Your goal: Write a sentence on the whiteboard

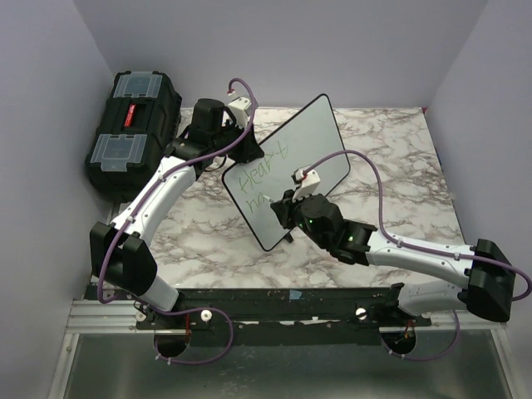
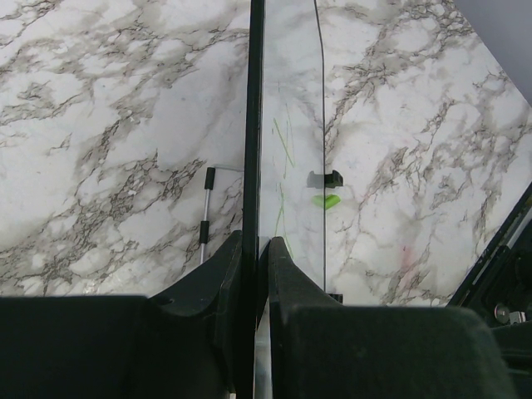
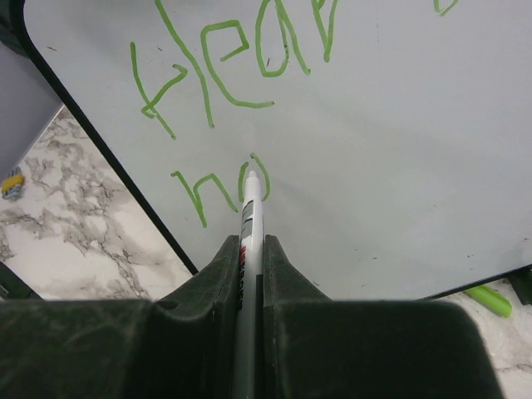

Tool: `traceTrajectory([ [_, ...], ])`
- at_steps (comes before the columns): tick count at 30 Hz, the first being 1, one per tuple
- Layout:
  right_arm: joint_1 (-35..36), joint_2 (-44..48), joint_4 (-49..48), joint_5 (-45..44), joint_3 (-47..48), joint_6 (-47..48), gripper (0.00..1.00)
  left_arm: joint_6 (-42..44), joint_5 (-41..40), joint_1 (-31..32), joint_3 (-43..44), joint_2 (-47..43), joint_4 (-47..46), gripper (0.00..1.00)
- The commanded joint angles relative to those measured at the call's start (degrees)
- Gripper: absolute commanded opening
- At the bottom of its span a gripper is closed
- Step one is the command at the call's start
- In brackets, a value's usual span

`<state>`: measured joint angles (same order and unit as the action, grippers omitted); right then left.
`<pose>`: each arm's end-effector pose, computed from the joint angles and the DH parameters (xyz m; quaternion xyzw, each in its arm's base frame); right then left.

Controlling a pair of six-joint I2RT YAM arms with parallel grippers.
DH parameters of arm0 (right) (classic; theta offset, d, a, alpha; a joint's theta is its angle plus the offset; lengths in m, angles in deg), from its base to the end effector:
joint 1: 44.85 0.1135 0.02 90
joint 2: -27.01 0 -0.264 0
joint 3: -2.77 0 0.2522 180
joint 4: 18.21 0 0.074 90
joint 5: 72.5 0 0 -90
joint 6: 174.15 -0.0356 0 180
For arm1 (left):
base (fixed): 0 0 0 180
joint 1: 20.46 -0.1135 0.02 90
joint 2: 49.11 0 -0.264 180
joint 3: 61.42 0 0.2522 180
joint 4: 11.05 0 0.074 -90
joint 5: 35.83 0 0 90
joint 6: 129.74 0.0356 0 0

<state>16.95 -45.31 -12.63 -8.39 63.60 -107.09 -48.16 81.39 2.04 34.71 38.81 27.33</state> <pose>0.1499 0.2468 0.2837 -0.1352 0.7834 0.2572 0.5493 0.3184 -0.1495 0.3602 0.2197 0.8217 -0.3258 0.4128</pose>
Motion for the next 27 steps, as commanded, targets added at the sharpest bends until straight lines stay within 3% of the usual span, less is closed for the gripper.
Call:
traceTrajectory([
  [1, -0.07, 0.96, -2.0, -2.31, -0.34, -0.36, 0.01, 4.64, -3.32, 0.79, -1.51, 1.23, 4.82, 0.0],
  [27, -0.92, -5.81, -1.84, -5.35, 5.36, 0.27, 0.01, 4.56, -2.79, 0.79, -1.95, 0.6, 4.55, 0.0],
])
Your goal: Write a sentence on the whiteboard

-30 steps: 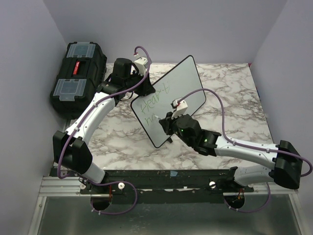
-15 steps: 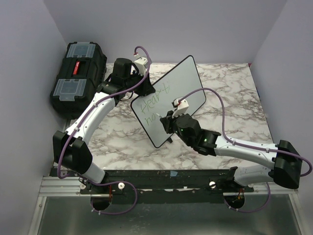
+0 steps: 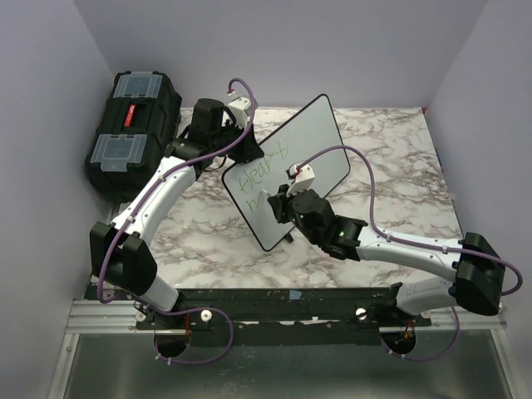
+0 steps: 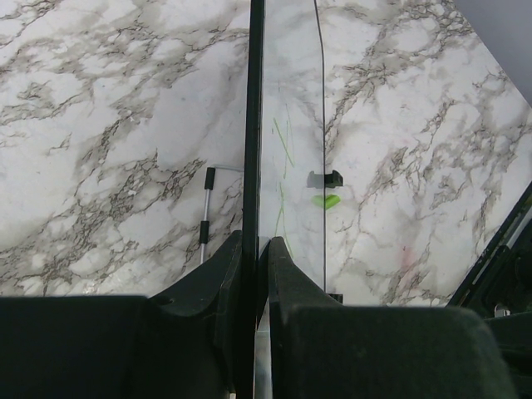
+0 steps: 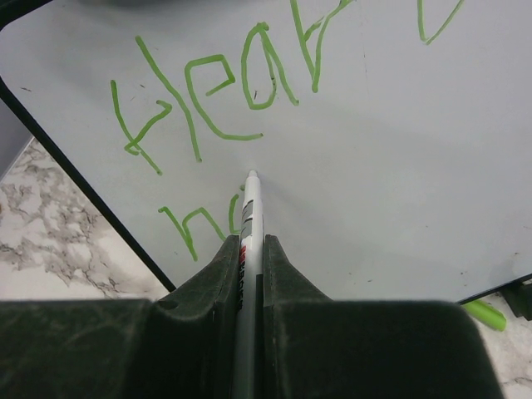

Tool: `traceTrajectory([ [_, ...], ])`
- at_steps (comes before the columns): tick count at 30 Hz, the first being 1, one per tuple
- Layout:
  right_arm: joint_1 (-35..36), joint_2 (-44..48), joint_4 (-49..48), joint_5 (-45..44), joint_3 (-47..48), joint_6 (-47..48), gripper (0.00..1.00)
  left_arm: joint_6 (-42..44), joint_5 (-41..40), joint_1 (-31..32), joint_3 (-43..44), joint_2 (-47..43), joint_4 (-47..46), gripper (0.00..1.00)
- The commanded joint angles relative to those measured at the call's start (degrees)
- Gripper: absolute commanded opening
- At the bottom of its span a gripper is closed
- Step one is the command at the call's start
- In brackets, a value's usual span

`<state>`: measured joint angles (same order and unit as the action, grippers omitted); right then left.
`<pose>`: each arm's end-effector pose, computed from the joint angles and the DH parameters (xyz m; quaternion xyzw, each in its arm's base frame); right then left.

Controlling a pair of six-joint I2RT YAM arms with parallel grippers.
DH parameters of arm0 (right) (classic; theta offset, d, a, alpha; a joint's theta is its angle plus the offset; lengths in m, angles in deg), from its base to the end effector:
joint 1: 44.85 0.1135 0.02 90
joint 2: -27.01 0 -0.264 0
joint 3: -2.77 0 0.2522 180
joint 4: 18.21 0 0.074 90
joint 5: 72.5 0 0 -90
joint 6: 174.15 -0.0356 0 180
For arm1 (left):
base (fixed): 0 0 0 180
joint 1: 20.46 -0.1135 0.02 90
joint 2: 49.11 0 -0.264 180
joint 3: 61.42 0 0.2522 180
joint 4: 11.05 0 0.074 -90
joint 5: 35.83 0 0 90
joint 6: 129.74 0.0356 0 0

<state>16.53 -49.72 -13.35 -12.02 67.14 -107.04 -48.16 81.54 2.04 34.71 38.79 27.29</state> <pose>0.1620 0.2602 0.2854 -0.1139 0.7848 0.2328 0.5630 0.3183 -0.1496 0.3604 0.2204 0.8211 -0.3269 0.4128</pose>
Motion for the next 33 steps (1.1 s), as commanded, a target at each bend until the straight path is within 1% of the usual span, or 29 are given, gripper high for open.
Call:
traceTrajectory([
  [1, -0.52, -1.53, -1.04, -1.76, 1.74, 0.21, 0.01, 4.54, -2.93, 0.79, -1.95, 0.54, 4.6, 0.0],
  [14, -0.54, -0.63, -0.14, -0.53, -2.44, -2.32, 0.01, 4.36, -2.76, 0.79, -1.88, 0.48, 4.4, 0.0],
  [28, -0.53, 2.34, 1.65, 2.54, -8.97, -6.24, 0.01, 4.28, -3.02, 0.79, -1.87, 0.41, 4.47, 0.0],
  [33, -0.56, 4.07, 2.82, 2.77, -9.57, -6.7, 0.01, 4.29, -3.03, 0.79, -1.88, 0.52, 4.42, 0.0],
])
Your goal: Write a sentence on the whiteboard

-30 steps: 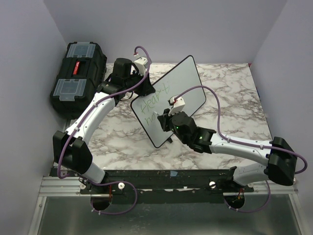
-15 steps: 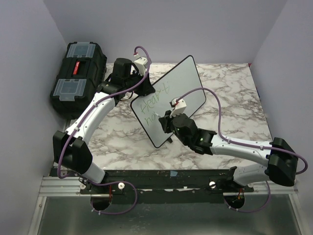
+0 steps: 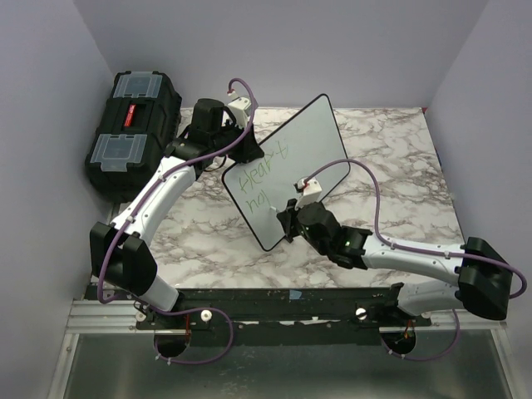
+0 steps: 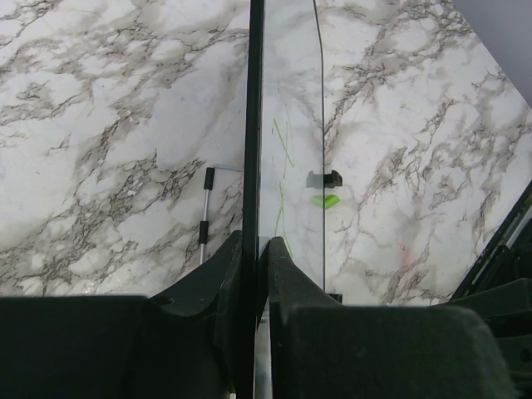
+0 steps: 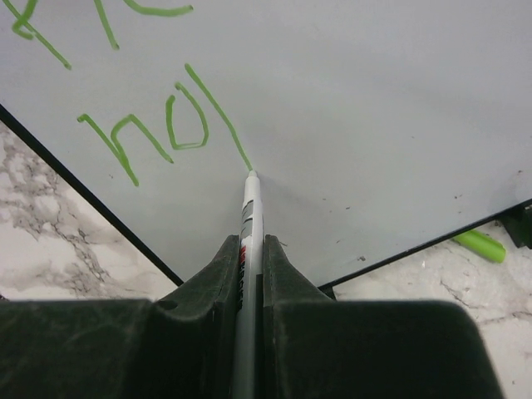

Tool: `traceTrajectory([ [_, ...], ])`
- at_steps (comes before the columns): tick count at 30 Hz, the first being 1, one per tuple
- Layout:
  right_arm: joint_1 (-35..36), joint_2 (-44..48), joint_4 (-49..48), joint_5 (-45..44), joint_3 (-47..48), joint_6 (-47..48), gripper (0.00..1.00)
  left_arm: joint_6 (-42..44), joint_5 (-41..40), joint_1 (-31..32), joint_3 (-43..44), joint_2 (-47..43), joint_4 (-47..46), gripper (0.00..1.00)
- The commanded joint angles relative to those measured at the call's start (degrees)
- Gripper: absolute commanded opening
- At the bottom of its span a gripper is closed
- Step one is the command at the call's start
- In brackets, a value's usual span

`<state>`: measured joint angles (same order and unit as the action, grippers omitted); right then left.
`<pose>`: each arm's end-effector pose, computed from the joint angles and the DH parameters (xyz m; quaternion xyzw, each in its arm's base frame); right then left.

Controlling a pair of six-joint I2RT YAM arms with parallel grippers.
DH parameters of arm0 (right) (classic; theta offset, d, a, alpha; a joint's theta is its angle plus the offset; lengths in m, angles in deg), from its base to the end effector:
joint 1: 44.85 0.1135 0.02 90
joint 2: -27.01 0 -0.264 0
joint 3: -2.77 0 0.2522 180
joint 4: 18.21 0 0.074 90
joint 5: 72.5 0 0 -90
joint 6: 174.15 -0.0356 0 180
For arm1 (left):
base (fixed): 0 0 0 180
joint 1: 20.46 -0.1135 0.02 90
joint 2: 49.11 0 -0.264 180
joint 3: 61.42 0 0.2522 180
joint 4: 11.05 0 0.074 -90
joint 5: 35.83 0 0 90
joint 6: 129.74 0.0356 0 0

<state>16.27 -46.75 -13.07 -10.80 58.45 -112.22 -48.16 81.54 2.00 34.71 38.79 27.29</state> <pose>0.1513 0.2394 0.2472 -0.1013 0.8144 0.2293 0.5233 0.3184 -0.1493 0.3604 0.2201 0.8212 -0.3267 0.4129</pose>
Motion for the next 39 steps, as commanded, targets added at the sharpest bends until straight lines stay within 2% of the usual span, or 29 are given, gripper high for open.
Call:
traceTrajectory([
  [1, -0.29, 1.58, 2.77, 1.52, -0.71, -1.47, 0.01, 4.29, -3.03, 0.83, -1.87, 0.5, 4.42, 0.0],
  [12, -0.24, 3.89, 3.33, 1.5, 4.23, 1.41, 0.01, 4.26, -3.12, 0.84, -1.85, 0.47, 4.45, 0.0],
  [39, -0.23, -4.62, -0.52, -1.85, 10.82, 5.53, 0.01, 4.41, -2.85, 0.83, -1.66, 1.04, 4.45, 0.0],
])
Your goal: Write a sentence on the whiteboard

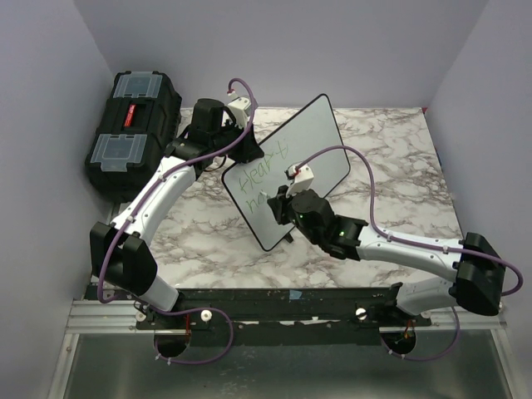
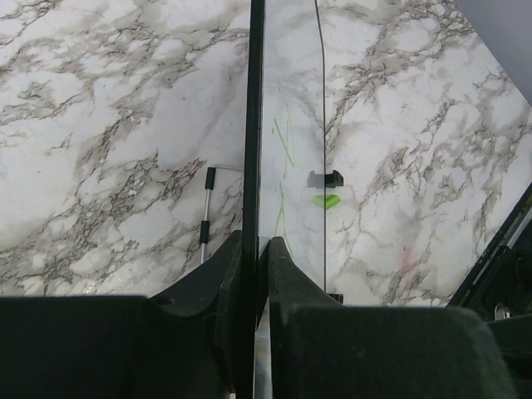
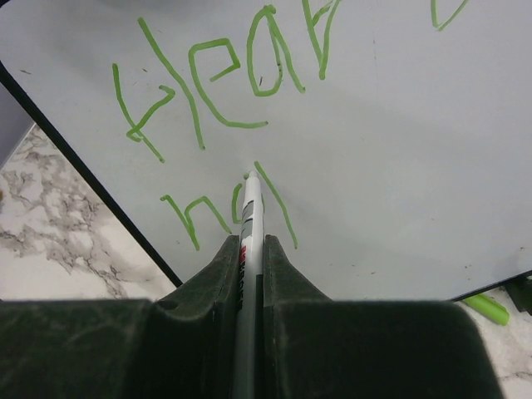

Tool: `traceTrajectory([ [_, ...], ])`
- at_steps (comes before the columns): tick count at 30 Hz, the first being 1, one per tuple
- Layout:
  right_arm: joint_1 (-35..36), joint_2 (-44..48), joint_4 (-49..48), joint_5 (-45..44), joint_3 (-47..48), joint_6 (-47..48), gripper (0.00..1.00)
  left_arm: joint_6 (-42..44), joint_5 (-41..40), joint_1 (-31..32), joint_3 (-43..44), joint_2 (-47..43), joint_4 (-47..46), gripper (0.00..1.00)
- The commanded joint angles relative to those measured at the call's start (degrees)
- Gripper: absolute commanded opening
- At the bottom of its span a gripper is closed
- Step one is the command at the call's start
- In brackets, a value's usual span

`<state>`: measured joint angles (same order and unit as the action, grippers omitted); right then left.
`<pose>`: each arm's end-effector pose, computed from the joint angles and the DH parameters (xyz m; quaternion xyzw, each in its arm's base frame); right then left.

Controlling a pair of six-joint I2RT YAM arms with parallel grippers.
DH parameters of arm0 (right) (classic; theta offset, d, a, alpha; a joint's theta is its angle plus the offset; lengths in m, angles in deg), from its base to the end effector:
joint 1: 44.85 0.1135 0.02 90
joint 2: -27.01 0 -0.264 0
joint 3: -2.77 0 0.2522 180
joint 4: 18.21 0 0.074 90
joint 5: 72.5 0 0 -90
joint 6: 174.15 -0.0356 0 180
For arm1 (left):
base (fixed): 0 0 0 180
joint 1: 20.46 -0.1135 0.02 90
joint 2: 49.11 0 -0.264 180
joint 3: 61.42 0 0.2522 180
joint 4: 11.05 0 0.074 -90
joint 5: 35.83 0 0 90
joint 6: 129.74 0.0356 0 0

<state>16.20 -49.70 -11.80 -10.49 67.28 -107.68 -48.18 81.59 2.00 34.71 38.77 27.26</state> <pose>0.1626 0.2594 0.2835 -0.1198 0.7915 0.2357 0.5510 0.3183 -0.1493 0.3606 0.2202 0.8209 -0.3272 0.4131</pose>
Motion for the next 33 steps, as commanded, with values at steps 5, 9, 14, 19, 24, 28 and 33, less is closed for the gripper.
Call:
traceTrajectory([
  [5, -0.22, -1.78, -1.61, -4.45, 2.01, 1.38, 0.01, 4.38, -2.81, 0.83, -1.63, 1.15, 4.54, 0.0],
  [9, -0.24, -2.03, -1.08, -5.66, 2.0, 1.29, 0.01, 4.38, -2.8, 0.83, -1.61, 1.13, 4.53, 0.0],
  [14, -0.26, -2.57, 0.11, -6.58, 1.91, 0.61, 0.01, 4.4, -2.81, 0.88, -1.62, 1.06, 4.5, 0.0],
  [19, -0.29, -2.57, 1.32, -6.55, 1.31, -0.13, 0.01, 4.25, -2.9, 0.83, -1.6, 0.96, 4.5, 0.0],
  [24, -0.24, -2.14, 2.35, -5.95, 0.1, -1.13, 0.01, 4.16, -2.95, 0.83, -1.63, 0.87, 4.52, 0.0],
  [28, -0.3, -1.63, 2.82, -5.19, -0.97, -1.94, 0.01, 4.1, -3.05, 0.83, -1.69, 0.79, 4.53, 0.0],
  [33, -0.32, -1.1, 3.05, -3.76, -1.95, -2.65, 0.01, 4.09, -3.07, 0.88, -1.64, 0.66, 4.54, 0.0],
])
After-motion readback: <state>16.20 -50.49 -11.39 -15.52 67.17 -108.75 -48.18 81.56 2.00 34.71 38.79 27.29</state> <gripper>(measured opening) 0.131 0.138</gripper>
